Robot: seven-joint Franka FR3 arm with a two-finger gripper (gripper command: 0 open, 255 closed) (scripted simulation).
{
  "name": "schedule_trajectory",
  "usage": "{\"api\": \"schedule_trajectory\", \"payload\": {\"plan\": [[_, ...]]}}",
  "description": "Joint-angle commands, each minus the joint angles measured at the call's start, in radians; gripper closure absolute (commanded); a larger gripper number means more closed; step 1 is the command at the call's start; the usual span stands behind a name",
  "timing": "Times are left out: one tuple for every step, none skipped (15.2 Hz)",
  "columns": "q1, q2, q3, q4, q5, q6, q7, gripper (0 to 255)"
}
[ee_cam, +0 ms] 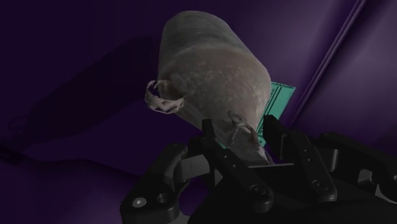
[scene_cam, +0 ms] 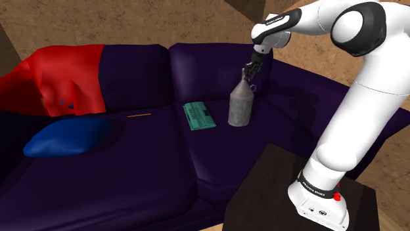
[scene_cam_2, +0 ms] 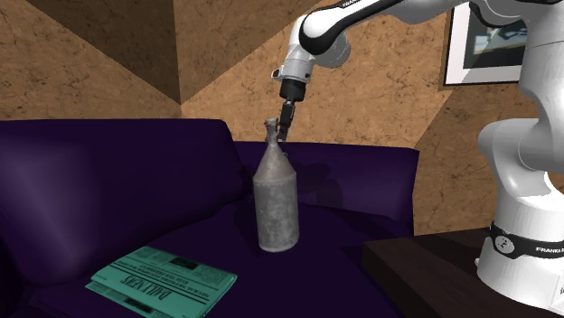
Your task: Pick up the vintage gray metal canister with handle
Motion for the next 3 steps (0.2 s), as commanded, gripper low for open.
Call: {"api": "schedule_trajectory", "payload": {"plan": [[-0.001, -0.009, -0.001, 0.025, -0.006, -0.026, 0.005, 255], [-0.001, -0.010, -0.001, 0.026, -0.007, -0.027, 0.006, 255], [-0.001, -0.010, -0.001, 0.026, -0.006, -0.027, 0.006, 255]]}}
